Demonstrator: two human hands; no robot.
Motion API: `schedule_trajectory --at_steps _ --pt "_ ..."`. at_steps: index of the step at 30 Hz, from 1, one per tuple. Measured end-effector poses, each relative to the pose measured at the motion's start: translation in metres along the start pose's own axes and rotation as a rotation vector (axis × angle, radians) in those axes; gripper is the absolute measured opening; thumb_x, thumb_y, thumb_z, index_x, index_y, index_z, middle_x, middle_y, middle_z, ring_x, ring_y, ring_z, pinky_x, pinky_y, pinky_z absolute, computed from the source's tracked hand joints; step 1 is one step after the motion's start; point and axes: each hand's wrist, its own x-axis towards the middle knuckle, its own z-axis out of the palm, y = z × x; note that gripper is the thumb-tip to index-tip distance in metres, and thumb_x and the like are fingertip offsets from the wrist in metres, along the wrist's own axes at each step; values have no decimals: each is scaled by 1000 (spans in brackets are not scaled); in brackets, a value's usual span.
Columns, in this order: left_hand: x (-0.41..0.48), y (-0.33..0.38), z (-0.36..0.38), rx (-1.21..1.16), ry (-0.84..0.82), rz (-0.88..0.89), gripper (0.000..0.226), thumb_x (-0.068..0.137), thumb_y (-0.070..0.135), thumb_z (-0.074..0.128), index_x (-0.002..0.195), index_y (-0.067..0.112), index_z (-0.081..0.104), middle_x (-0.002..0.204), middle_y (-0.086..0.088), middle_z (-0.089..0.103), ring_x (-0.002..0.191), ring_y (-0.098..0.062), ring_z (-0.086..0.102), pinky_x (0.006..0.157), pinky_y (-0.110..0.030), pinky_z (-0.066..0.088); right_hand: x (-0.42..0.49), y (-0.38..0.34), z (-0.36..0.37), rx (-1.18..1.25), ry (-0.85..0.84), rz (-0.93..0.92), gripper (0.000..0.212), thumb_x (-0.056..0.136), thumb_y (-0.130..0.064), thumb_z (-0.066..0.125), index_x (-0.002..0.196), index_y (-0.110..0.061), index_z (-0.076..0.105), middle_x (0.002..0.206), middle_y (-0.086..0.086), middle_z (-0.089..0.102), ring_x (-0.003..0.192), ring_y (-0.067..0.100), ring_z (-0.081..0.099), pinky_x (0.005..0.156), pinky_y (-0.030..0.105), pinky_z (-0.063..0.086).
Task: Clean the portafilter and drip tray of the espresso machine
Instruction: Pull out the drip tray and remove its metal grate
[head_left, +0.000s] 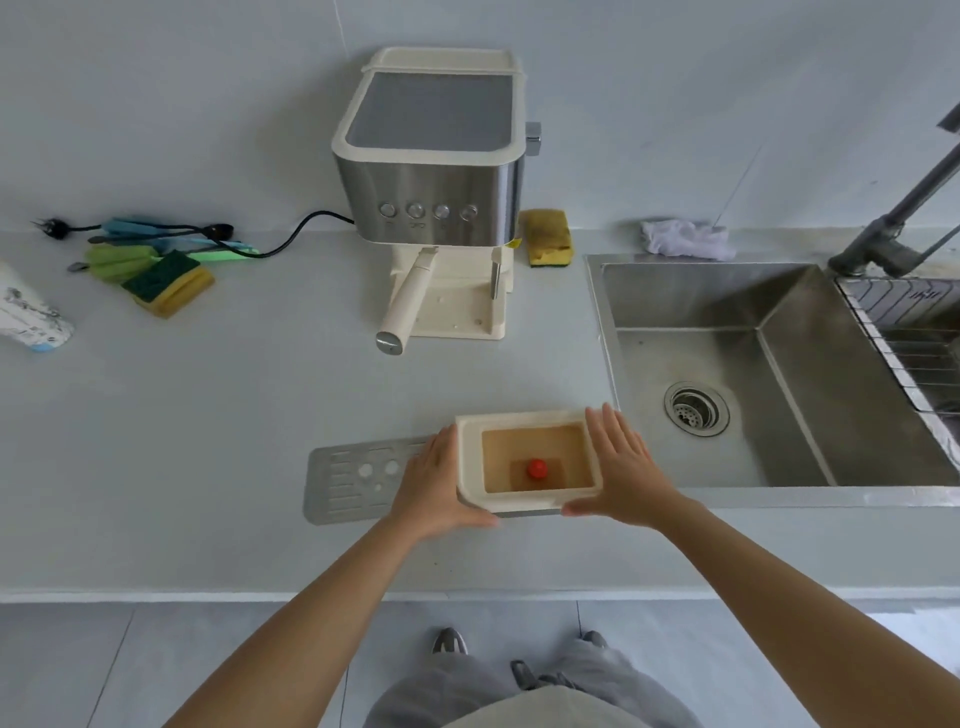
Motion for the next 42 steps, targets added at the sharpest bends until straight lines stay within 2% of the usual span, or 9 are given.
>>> schedule_trajectory --at_steps 11,15,19,27,31,33,35,39,42 --pt "-5 26 6 -40 27 -260 119 45 28 86 142 26 17 133 -7 44 116 -26 49 93 -43 47 5 26 5 135 -54 -110 129 68 -52 72 142 -7 -23 154 13 -19 143 26 -15 119 39 3" --pt "-7 33 9 -92 48 -295 112 48 21 86 140 22 22 129 -7 47 113 -26 51 90 -46 48 5 27 3 146 -90 -123 130 66 -49 75 142 -11 -23 154 13 -19 144 31 1 116 43 20" --pt "-7 30 13 -143 72 -289 111 48 17 84 140 24 22 131 -5 45 116 -24 49 92 -45 47 7 28 5 157 -68 -139 128 66 -42 77 143 -13 -22 154 10 -19 140 31 20 104 42 39" --pt "0 30 12 -275 43 -170 114 48 19 85 141 33 20 138 4 40 125 -14 42 99 -43 43 3 42 -4 274 -48 -100 129 65 -33 81 144 -16 -19 155 0 -17 132 28 35 91 33 41" --pt "18 45 11 -281 7 -112 111 51 21 86 136 45 18 133 20 43 119 -3 45 94 -28 44 -2 61 -21 394 -24 -54 129 63 -23 82 145 -24 -17 153 -12 -18 117 26 43 74 39 57" --pt "31 58 12 -264 -13 -77 113 51 21 86 121 70 11 119 45 39 107 19 43 81 -5 40 -9 74 -30 396 34 -26 130 61 -25 84 145 -24 -16 153 -13 -16 120 23 41 81 34 53" --pt "43 72 15 -250 -39 -34 116 52 21 85 107 81 3 105 58 35 96 33 38 68 5 36 -15 87 -40 390 106 -14 131 57 -30 85 146 -22 -12 154 -12 -8 121 17 40 87 26 42" --pt "71 103 25 -257 -81 10 114 54 24 85 109 79 1 100 46 45 90 28 46 64 5 38 -25 117 -63 456 186 5 128 54 -27 86 145 -25 -5 141 -22 8 106 2 36 86 22 40" --pt "94 132 34 -257 -101 53 113 56 25 84 117 74 2 101 41 46 92 23 48 64 3 40 -30 143 -82 462 233 2 123 56 -23 86 145 -22 1 143 -9 16 109 7 39 87 26 45"
